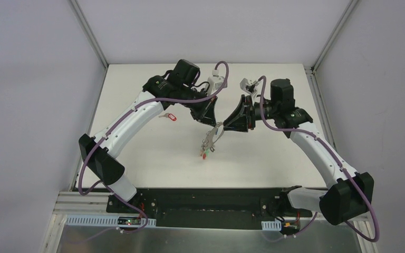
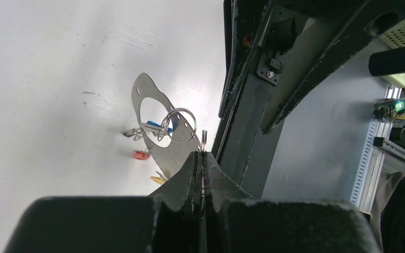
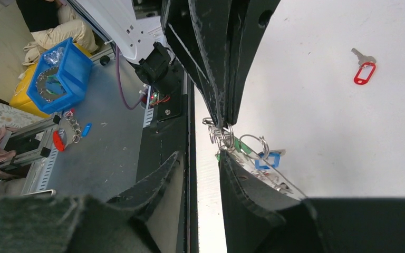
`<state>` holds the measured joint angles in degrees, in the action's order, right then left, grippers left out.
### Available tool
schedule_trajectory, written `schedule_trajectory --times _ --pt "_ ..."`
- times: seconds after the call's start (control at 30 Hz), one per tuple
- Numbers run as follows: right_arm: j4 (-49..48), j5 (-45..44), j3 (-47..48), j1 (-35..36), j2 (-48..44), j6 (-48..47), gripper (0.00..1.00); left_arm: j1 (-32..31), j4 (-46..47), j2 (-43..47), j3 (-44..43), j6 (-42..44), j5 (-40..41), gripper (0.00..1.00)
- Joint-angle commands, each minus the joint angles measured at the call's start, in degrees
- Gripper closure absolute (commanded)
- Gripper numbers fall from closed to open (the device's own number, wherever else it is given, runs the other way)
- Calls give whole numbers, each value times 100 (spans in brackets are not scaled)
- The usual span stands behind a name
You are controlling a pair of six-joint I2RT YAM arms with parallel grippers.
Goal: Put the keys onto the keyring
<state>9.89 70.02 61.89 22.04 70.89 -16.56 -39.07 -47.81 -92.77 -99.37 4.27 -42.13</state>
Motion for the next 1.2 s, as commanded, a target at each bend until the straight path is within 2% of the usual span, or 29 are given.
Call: schedule_trajectory --times 0.0,0.2,0.43,0.6,0.87,1.07,1.17 --pt "35 259 -146 -4 -166 -250 67 -31 330 259 14 -253 -316 100" --pt "-400 114 -418 -1 -140 -62 67 -34 396 281 37 -343 -479 100" --pt "-680 122 -313 18 -13 221 65 -39 455 287 129 -370 -515 100" --pt "-731 16 -274 119 83 234 61 -39 516 255 129 -410 -585 100" --pt "-773 -86 -227 174 165 212 61 -39 536 243 146 -411 -631 100" --pt "-915 21 -148 217 238 395 67 -39 538 215 163 -409 -601 100" --pt "-967 62 -126 239 256 477 74 -39 536 186 180 -405 -583 100"
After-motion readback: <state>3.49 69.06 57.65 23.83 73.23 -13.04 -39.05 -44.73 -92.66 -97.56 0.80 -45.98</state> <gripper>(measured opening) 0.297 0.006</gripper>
